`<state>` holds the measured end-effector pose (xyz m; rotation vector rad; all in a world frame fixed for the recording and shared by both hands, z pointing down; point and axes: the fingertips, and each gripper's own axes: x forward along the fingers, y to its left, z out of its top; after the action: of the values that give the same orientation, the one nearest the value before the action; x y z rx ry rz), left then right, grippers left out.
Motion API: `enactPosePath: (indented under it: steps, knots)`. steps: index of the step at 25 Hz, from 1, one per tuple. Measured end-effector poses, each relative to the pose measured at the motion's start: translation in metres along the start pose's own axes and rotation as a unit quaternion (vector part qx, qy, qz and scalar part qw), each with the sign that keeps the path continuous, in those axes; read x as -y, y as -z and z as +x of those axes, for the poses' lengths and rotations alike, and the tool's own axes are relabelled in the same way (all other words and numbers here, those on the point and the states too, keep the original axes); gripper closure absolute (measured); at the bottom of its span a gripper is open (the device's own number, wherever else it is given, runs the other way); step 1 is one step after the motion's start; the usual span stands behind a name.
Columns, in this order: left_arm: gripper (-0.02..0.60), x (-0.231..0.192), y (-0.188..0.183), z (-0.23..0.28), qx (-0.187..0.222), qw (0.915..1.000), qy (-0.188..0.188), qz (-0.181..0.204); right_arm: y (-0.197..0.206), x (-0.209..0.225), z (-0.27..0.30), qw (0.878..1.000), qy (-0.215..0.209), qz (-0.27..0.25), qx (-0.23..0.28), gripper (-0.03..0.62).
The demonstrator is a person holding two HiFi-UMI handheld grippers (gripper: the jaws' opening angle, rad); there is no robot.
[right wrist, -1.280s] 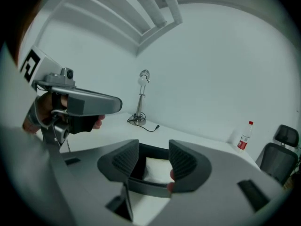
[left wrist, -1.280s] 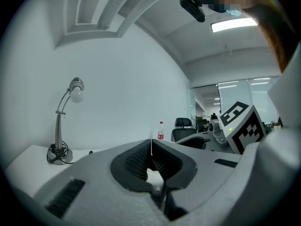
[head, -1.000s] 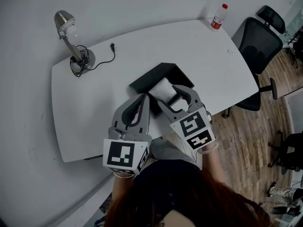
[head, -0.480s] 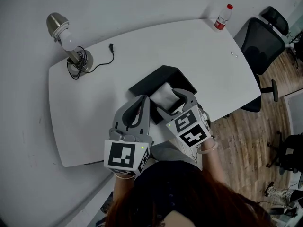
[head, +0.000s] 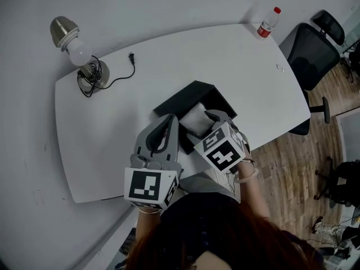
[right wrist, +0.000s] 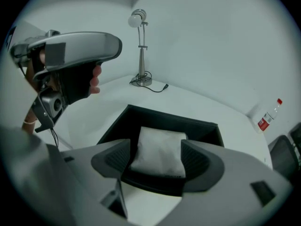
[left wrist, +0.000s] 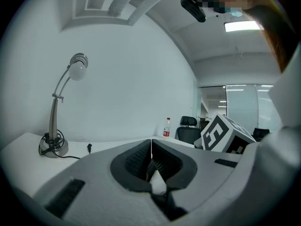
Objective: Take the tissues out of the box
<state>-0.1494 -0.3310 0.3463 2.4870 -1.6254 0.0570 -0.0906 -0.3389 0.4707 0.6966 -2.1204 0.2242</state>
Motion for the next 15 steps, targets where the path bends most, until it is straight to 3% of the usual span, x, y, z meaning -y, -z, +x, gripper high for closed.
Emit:
enactPosePath:
  steps: [10,15]
  knots:
    - [0.555,-0.013,0.006,0.006,-0.002,0.9998,-0.003,-0.017,0.009,0.003,0.015,0.998,0.003,0.003,-0.067,0.283]
    - [0.555,-0.018,0.007,0.007,0.000,0.9997,-0.007,-0.022,0.016,0.005,0.022,0.994,0.024,-0.012,-0.102,0.283]
